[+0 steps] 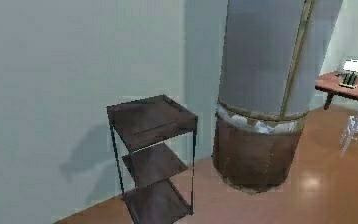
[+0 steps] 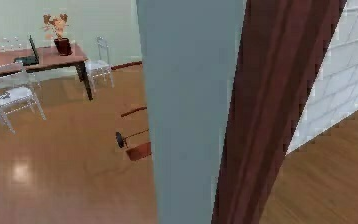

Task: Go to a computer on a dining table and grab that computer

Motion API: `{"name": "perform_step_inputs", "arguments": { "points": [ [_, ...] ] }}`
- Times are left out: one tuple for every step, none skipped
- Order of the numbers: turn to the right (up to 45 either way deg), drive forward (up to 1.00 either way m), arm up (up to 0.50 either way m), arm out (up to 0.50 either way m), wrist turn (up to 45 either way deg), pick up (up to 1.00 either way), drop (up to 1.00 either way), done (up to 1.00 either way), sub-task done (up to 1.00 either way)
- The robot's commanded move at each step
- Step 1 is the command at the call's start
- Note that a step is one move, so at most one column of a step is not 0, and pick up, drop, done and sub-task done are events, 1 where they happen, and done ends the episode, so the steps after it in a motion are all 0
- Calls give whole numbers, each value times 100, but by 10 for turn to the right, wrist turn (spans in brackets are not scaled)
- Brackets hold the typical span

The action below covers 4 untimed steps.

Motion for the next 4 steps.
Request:
{"name": "perform_step_inputs", "arguments": {
  "points": [
    [450,0,0,0,0,0,0,0,0],
    [120,0,0,0,0,0,0,0,0],
    [0,100,0,0,0,0,0,0,0],
    [30,0,0,0,0,0,0,0,0]
  ]
}}
